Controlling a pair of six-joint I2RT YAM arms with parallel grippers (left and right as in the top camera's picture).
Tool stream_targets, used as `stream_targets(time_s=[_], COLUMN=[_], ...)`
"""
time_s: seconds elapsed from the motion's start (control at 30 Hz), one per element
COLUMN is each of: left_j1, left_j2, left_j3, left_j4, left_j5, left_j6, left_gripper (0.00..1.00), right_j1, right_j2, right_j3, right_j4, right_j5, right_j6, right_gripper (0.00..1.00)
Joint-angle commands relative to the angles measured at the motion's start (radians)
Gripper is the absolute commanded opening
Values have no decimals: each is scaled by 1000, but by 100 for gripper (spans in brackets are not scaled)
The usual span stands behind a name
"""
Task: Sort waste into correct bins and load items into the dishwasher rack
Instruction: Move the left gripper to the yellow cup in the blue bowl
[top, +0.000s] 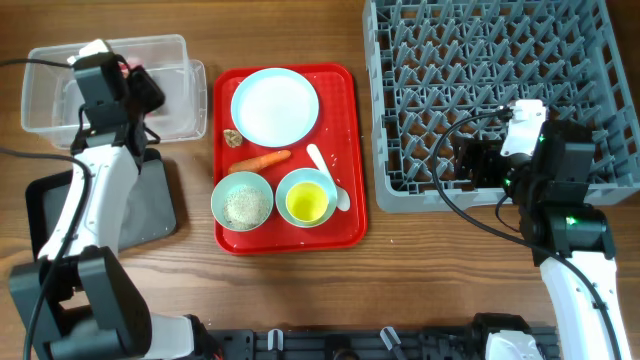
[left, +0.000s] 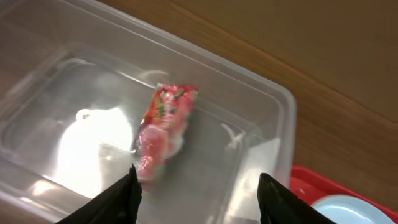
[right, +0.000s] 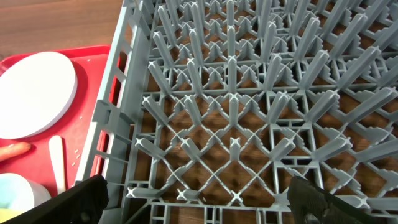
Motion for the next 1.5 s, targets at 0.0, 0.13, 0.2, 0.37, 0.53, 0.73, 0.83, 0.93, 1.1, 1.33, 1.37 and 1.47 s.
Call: stream_targets(time_s=[0.0,0.13,0.2,0.37,0.53,0.73,0.83,0.93,1.1,1.33,1.37,1.47], left_j1=[-67,-150,-187,-254,-299,-330,-373,-423,-470,-478,-480,-480], left_j2=[-8,-8,-8,-8,-8,-13,-13,-13,-13,-13,-13,-13], left_j3=[13,13,13,13,13,13,13,13,13,13,13,13], left_j4=[4,-58,-123,-349,-577,-632,-636,-663,-692,-677,-678,-683], left_j5=[56,60,60,61,108,403,464,463,386,269,283,363], left_j6=[-1,-1,-2,-22,-40,-39,-38,-31,-34,-135,-136,-135], left_gripper=[63,63,63,64,85,83,83,82,75,73,73,72], right_j1=[4,4,4,4,4,4,4,4,4,4,4,4], right_j2=[6,6,6,6,6,6,6,6,6,6,6,6], right_j3=[24,24,24,24,24,24,24,24,24,24,24,24], right_j4=[3,3,3,3,3,2,2,-1,-3,-3,-3,-3], right_j5=[14,14,14,17,17,17,17,17,17,17,17,17], right_j6=[13,13,13,14,13,13,13,13,13,13,13,13], right_gripper=[95,95,95,95,95,95,95,95,95,95,95,95])
